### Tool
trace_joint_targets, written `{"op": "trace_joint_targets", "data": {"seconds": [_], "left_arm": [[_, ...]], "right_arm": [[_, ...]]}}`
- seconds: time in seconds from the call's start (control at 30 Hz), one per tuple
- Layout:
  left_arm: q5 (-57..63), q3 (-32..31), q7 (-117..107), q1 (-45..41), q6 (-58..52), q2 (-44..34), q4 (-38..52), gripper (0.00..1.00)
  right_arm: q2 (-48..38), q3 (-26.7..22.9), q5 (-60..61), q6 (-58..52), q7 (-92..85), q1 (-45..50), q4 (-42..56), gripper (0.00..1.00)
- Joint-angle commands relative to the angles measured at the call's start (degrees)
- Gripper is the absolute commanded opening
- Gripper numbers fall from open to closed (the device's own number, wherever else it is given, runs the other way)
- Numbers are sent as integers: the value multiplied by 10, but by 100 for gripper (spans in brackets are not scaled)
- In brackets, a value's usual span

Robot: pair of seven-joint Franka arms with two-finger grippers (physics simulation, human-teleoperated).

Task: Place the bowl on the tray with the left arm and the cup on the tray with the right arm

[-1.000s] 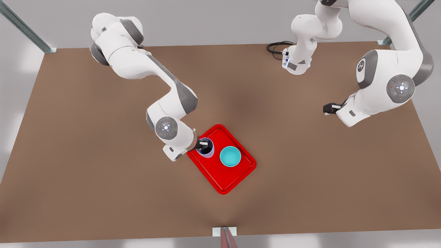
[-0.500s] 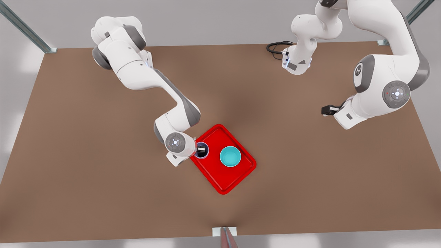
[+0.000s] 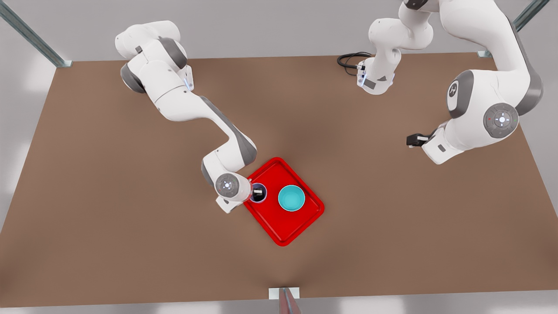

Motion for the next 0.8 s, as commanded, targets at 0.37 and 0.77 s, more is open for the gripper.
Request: {"op": "trace_joint_targets", "data": {"seconds": [0.37,0.77], "left_arm": [[0,0,0,0,1,2,1,100],[0,0,0,0,3,2,1,100]], "right_arm": [[-4,-5,-18,10,5,5,-35,100],[-62,-2,-19,2,-16,-50,-21,100]]}}
